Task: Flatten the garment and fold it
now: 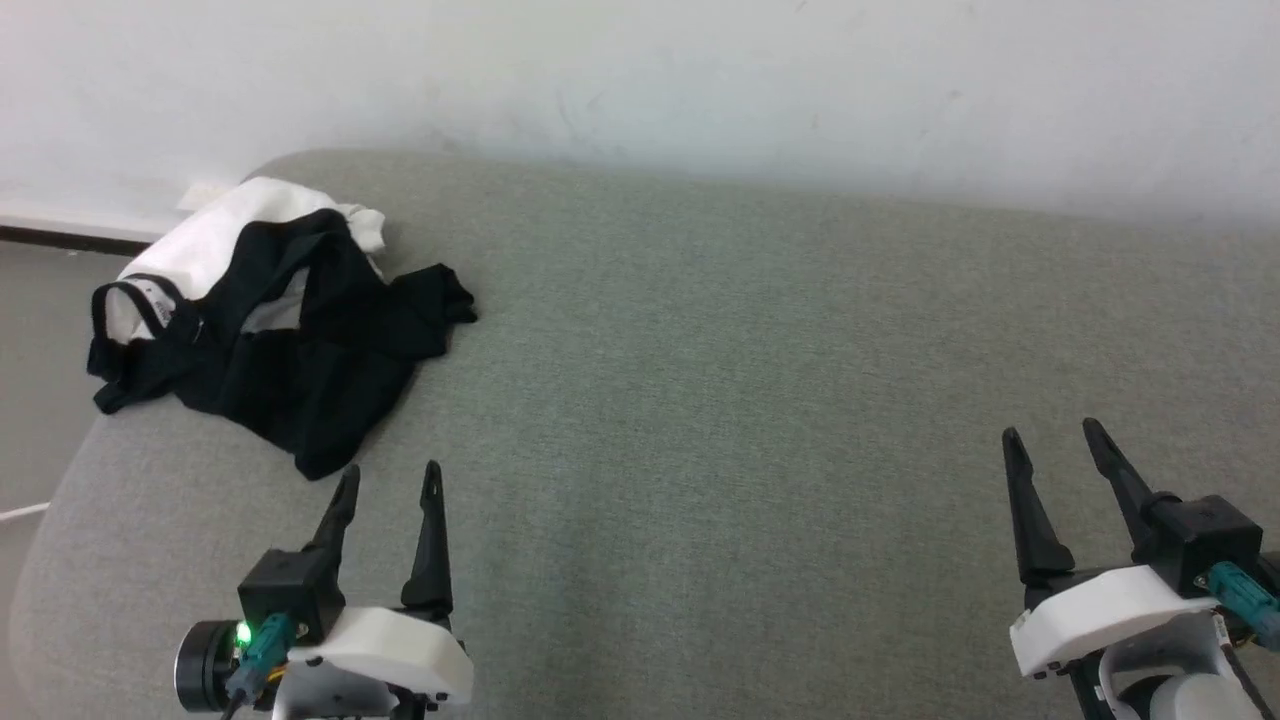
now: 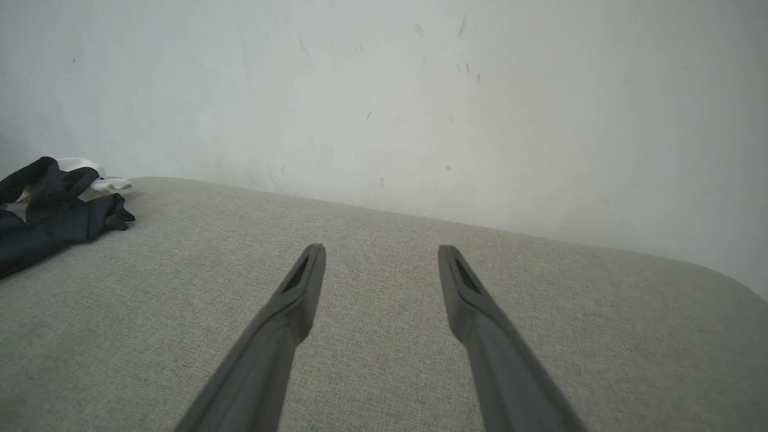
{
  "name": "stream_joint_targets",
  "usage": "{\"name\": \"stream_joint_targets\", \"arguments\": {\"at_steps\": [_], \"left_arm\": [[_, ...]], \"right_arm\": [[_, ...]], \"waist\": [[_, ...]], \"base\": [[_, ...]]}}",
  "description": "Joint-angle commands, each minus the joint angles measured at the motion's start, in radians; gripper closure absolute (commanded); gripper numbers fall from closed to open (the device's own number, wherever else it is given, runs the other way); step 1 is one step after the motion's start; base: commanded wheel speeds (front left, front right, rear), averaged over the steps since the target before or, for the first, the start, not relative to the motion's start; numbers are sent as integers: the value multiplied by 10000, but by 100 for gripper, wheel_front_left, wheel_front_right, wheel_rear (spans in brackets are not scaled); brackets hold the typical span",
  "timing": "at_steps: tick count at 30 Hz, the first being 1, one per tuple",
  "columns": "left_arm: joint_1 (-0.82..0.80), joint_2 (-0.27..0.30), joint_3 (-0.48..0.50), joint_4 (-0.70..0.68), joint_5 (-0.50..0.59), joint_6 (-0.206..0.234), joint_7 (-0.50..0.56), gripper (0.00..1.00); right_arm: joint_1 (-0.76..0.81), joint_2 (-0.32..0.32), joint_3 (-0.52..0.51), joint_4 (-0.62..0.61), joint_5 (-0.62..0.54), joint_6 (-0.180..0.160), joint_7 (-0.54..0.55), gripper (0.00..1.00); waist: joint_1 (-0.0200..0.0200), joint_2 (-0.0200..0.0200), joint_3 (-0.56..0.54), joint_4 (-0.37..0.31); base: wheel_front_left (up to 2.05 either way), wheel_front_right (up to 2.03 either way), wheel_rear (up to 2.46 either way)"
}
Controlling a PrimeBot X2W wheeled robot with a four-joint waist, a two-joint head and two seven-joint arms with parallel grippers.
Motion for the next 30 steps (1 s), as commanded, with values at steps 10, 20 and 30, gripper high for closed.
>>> {"name": "stream_joint_targets", "arguments": {"at_steps": [10, 20, 30], "left_arm": [[225, -17, -167, -68, -375, 197, -294, 0], [375, -20, -229, -64, -620, 265, -504, 0], [458, -23, -274, -57, -829, 310, -712, 0]], "right_arm": [[-107, 22, 138, 168, 28, -10, -287, 0], [-172, 26, 386, 370, 16, -12, -496, 0], [-233, 30, 501, 495, 70, -13, -704, 0]], "waist": [[0, 0, 59, 895], [0, 0, 46, 1544], [0, 0, 105, 2028]], "base": [[0, 0, 0], [0, 0, 0], [0, 0, 0]]}}
